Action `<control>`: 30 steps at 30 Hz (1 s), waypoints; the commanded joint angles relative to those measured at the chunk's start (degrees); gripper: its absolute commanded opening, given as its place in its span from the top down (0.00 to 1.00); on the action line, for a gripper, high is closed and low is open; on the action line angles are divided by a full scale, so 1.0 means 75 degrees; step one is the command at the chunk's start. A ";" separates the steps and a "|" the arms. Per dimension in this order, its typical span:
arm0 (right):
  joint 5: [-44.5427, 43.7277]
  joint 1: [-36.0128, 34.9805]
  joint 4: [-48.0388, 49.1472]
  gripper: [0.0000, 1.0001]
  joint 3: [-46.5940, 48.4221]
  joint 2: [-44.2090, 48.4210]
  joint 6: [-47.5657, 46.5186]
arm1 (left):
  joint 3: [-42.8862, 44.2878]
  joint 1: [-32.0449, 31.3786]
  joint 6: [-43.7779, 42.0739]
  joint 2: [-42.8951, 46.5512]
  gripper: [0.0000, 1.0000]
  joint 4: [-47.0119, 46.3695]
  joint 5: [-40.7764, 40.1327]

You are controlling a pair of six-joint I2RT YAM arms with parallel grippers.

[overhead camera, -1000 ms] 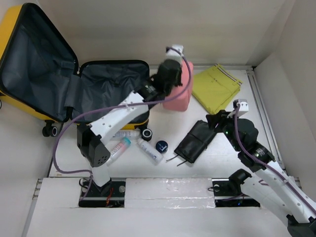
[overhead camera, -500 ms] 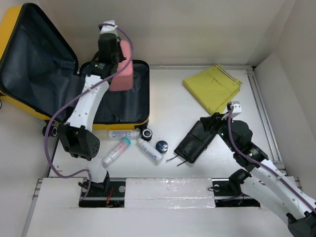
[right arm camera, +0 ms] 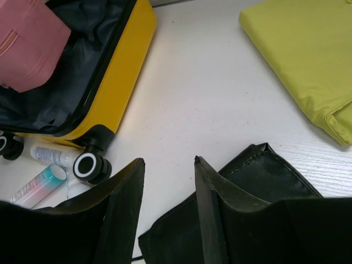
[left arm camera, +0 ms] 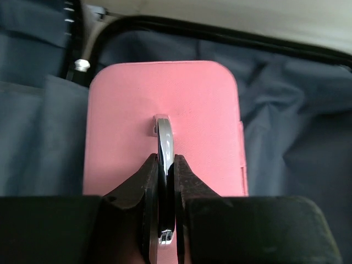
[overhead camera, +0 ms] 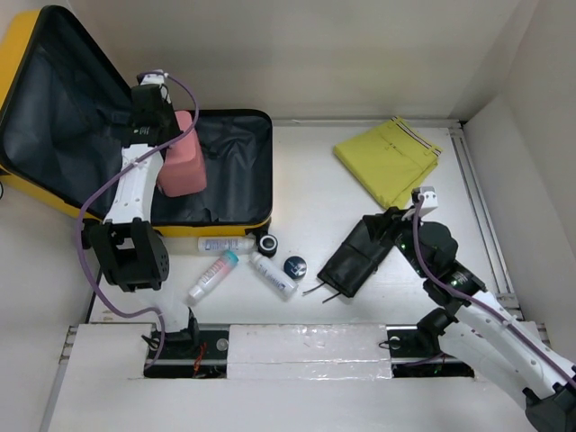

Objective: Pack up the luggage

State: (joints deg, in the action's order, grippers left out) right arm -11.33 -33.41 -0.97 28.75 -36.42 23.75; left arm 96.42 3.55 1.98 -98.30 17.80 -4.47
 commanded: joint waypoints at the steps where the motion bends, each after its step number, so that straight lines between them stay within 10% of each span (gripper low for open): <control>1: 0.0046 -0.0046 0.0470 0.53 -0.0060 -0.0030 -0.0002 | 0.0105 -0.0134 -0.0333 0.0393 1.00 -0.1120 0.0548; 21: -0.0024 -0.0116 0.0540 0.53 -0.0072 -0.0335 0.0068 | 0.0363 0.0018 -0.0803 -0.0545 1.00 -0.1167 0.0116; 30: -0.0024 -0.0185 0.0540 0.50 -0.0049 -0.0499 0.0068 | 0.0105 0.0101 -0.0240 -0.0768 1.00 -0.1424 -0.2250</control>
State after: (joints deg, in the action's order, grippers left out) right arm -11.35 -33.87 -0.19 27.94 -39.57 23.83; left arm 96.12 3.97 -1.61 -105.54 14.15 -11.99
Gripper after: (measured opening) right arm 0.503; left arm 0.058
